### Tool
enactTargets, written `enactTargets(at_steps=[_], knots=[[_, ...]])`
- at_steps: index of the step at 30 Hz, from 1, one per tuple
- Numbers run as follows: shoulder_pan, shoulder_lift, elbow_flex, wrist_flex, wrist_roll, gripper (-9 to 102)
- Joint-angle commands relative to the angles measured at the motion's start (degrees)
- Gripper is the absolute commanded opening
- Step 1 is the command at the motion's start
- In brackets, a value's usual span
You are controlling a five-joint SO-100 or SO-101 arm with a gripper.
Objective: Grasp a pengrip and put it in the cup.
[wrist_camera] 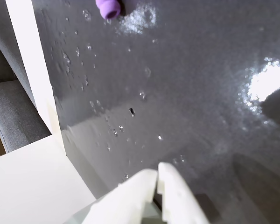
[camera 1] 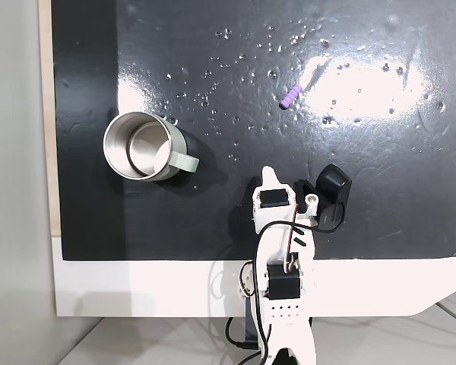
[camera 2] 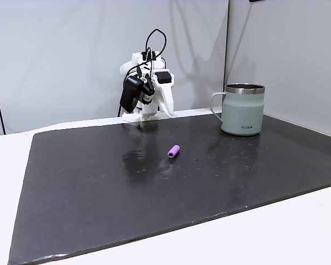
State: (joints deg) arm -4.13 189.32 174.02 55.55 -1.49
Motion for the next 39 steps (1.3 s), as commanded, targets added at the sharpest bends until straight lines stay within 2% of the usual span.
enactTargets(at_steps=[1, 15, 19, 21, 31, 39], knots=[[-0.8, 0.7, -0.3, -0.4, -1.9, 0], [-0.6, 0.7, -0.3, -0.4, -1.7, 0], [4.8, 0.8, -1.1, -2.7, -11.9, 0], [5.4, 0.8, -3.7, -0.8, -15.9, 0], [6.2, -0.7, -19.5, 6.4, -22.2, 0], [11.5, -23.0, -36.7, 7.5, -27.2, 0]])
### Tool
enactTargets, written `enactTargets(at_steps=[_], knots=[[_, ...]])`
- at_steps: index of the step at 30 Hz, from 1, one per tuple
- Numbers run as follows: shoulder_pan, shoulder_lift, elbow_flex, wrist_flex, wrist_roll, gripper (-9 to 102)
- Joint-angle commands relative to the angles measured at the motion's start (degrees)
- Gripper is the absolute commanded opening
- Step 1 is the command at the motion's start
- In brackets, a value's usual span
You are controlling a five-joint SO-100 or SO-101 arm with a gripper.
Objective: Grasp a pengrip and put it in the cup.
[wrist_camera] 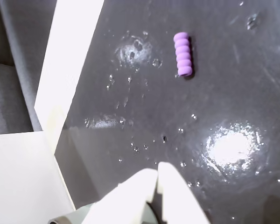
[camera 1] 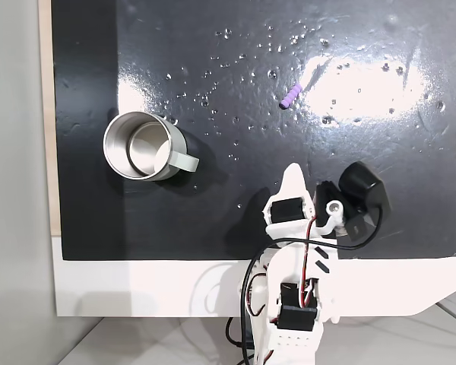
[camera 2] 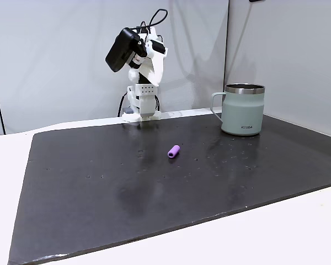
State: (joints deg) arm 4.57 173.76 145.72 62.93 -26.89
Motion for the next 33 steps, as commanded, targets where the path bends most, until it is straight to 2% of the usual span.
enactTargets(at_steps=[1, 14, 33], knots=[[3.6, -10.2, -10.2, 0.0, -2.4, 0], [11.0, -40.5, -26.7, -2.9, -11.1, 7], [4.2, -66.7, -43.6, -3.5, -14.0, 17]])
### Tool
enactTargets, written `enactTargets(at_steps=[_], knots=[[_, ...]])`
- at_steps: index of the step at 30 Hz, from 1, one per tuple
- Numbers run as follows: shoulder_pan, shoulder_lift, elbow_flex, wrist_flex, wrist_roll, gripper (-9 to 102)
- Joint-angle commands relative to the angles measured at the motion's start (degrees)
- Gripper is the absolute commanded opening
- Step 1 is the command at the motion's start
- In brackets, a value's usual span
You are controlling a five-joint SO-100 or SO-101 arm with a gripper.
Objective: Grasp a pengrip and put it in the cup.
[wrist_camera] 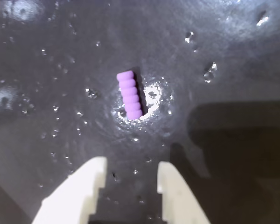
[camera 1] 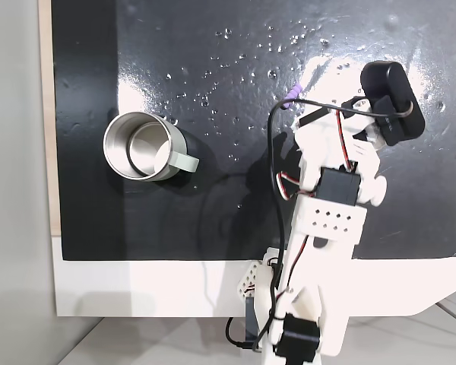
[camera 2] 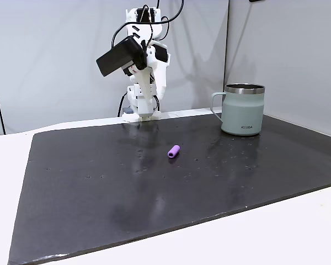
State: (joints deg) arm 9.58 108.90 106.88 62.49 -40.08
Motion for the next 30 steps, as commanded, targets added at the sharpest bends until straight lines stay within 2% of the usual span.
enactTargets(at_steps=[1, 10, 22, 30], knots=[[-1.2, -2.5, -4.7, -3.5, -1.0, 18], [-3.4, -9.7, -5.6, -7.9, -2.7, 29], [-3.6, -20.1, -6.2, -16.7, -7.6, 29], [-5.3, -26.5, -9.8, -18.8, -7.8, 26]])
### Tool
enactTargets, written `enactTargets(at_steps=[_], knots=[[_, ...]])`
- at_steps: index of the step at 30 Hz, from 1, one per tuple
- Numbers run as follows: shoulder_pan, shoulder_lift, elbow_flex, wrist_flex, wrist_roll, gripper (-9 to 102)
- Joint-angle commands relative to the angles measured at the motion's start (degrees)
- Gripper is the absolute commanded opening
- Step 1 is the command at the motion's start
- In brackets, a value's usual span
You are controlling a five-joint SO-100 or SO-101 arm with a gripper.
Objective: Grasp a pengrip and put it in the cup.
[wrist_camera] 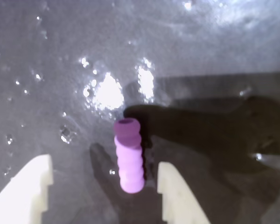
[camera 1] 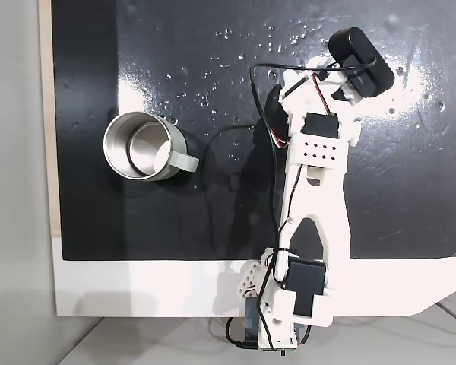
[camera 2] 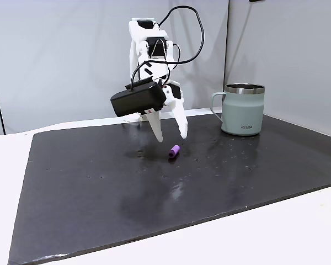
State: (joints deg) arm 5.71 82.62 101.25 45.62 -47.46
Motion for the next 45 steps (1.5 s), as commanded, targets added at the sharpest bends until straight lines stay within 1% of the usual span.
enactTargets(at_steps=[1, 10, 15, 18, 25, 29, 32, 39, 45], knots=[[-1.7, -0.8, -4.2, -2.1, -0.5, 25], [-2.5, -4.7, -3.2, -4.2, -3.0, 22], [-1.6, -6.9, -1.3, -7.3, -5.1, 20], [-1.4, -7.1, -1.3, -7.6, -5.2, 16], [-1.6, -7.2, -1.1, -7.6, -5.8, 1], [-1.6, -7.0, -1.1, -7.2, -5.2, 0], [-1.8, -5.9, -3.7, -3.3, -3.2, 0], [-4.3, 1.9, -12.7, 11.0, 4.0, 0], [-9.2, 10.4, -14.4, 18.5, 11.7, 0]])
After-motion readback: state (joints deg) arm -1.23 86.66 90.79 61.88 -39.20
